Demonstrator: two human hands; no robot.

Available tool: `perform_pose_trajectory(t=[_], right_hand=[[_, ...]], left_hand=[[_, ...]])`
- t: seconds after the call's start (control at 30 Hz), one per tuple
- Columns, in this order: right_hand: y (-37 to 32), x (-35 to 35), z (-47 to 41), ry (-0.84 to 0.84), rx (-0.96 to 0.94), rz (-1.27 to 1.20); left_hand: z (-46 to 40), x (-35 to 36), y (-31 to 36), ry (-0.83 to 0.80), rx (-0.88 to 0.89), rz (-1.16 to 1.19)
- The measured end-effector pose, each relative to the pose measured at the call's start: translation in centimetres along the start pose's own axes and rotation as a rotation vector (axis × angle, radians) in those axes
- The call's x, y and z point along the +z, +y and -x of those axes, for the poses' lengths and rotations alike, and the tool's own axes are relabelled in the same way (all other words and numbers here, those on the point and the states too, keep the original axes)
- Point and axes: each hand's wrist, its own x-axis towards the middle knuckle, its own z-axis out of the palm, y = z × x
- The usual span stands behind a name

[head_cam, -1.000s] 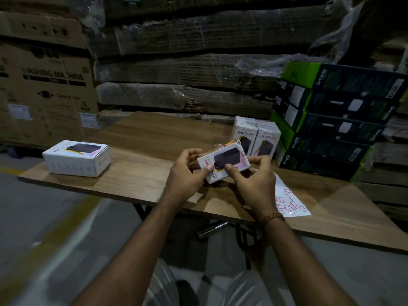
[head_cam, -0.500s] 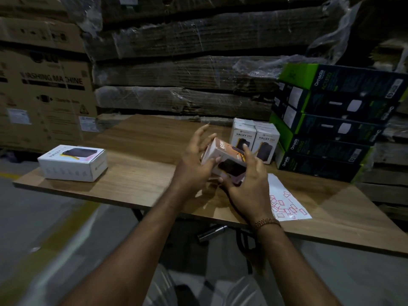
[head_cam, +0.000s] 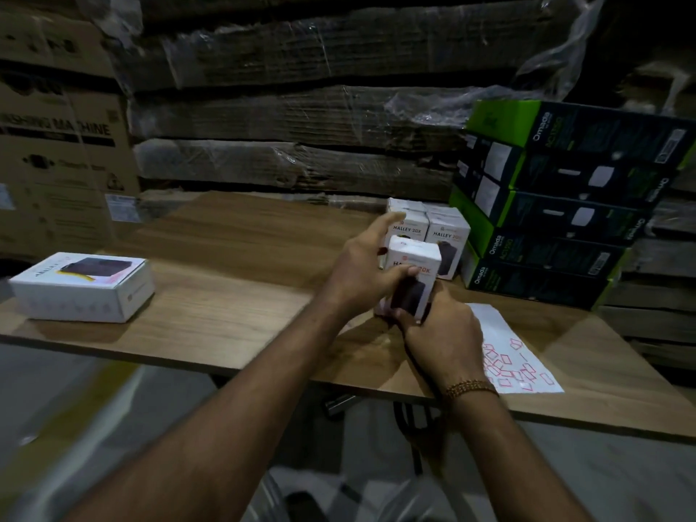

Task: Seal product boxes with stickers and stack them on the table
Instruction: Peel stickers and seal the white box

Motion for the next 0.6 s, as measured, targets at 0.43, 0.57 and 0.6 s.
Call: perform_pose_trajectory(t=[0.43, 0.57, 0.6], right_hand=[[-1.0, -1.9, -3.0, -0.017, 0.017, 0.122], [-1.3, -1.2, -4.1, -0.031, 0.041, 0.1], [-1.3, -0.9, -4.3, -0.027, 0.044, 0.1]], left_hand=[[0.0, 1.9, -4.9, -0.051, -0.321, 0.04], [-1.4, 2.6, -6.9, -0.007, -0.381, 0.06], [-1.7, 2.7, -7.1, 0.001, -0.382, 0.055]])
